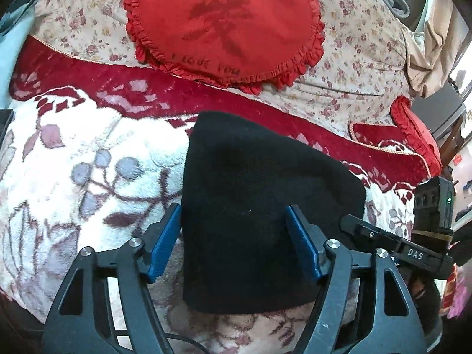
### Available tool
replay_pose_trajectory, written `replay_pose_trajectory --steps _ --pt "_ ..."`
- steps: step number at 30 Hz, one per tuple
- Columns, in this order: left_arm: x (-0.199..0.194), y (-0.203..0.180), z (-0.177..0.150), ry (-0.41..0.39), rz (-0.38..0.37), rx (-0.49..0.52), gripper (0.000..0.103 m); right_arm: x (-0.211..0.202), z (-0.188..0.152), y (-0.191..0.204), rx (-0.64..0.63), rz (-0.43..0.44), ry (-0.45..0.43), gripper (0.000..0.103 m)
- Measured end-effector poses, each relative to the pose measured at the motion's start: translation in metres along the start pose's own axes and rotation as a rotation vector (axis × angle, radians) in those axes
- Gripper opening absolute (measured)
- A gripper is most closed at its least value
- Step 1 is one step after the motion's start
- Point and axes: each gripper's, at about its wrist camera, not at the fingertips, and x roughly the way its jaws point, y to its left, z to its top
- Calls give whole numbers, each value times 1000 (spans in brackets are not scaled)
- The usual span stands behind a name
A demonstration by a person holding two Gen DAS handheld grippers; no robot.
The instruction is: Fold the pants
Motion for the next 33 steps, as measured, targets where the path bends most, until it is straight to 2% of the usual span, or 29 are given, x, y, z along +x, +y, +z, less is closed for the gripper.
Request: replay_pose_trajectory --steps 6,7,9,12,18,21,23,24,25,27,29,33 --pt "17 2 -1 26 -15 -23 73 12 3 6 -40 16 -8 65" --pt "17 4 -1 24 -28 -34 70 11 3 7 -34 20 -18 63" --pt "14 4 1 24 -43 -42 55 7 5 11 -49 17 -36 49" --pt "2 -3 14 -2 -62 1 47 -5 15 24 -96 21 -71 41" --pt "-7 -7 46 -71 -49 40 47 -7 52 41 -149 12 -125 40" --pt "13 2 53 -41 -27 22 47 11 71 36 -149 -10 -129 42" --pt "34 11 51 6 13 4 48 33 79 28 -150 -79 -80 43" --pt "39 14 49 13 7 -1 49 43 80 23 -153 -128 -46 45" --pt "38 15 48 6 4 -3 51 45 78 19 -153 -127 -40 46" --pt "33 15 47 -16 17 15 53 33 76 16 -141 -111 -66 46" --pt "30 14 47 -22 30 23 53 14 74 17 -149 -149 -103 46" --pt "20 8 44 -64 83 25 53 -18 66 38 -192 -96 -159 46"
